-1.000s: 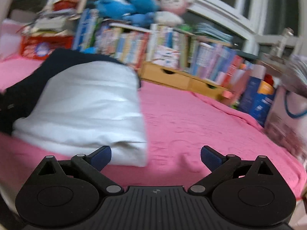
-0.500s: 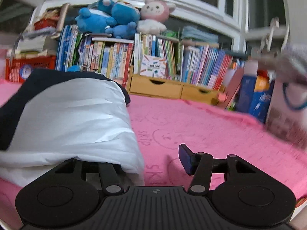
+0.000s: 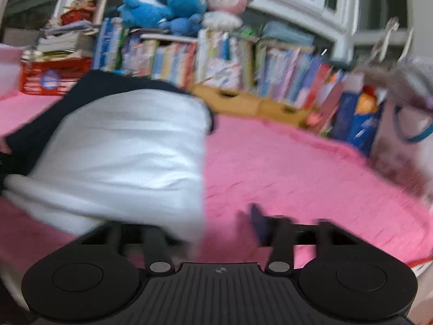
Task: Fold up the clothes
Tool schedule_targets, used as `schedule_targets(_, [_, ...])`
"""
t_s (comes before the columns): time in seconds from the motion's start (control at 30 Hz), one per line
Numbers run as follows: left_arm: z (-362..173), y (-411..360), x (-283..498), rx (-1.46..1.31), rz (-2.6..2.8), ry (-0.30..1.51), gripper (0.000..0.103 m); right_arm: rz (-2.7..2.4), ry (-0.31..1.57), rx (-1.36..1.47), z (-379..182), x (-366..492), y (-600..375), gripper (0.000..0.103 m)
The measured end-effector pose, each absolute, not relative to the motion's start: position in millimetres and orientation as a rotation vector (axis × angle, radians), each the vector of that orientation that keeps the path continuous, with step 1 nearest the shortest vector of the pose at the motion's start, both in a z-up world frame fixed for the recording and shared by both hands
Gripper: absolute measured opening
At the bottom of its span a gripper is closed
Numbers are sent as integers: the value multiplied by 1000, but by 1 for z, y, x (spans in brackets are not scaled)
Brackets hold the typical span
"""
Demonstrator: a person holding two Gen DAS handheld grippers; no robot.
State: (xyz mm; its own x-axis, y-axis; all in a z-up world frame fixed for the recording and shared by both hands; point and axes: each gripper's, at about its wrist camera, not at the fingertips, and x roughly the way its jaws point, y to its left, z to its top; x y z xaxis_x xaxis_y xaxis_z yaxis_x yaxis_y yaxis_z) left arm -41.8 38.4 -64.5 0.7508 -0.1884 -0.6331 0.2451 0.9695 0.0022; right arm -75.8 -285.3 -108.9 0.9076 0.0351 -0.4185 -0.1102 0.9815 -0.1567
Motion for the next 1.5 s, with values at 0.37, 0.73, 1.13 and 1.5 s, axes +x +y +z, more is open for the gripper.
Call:
schedule_targets(0.37, [-31,99,-30,58,-17,654,103,366,428,-166,-107,-112,-227,17])
schedule_targets(0.73, [0,63,-43,44,-88,486,103,648,400,-184,-101,-112,-153,27])
schedule_targets(1.13, [-71,83,-35,-33,-46,695,103,742,373,215,-68,-82,-255,67])
schedule_targets(1.5, [-21,40,-66,57,-203,530,103,576,277,21,-101,-43,-215,64])
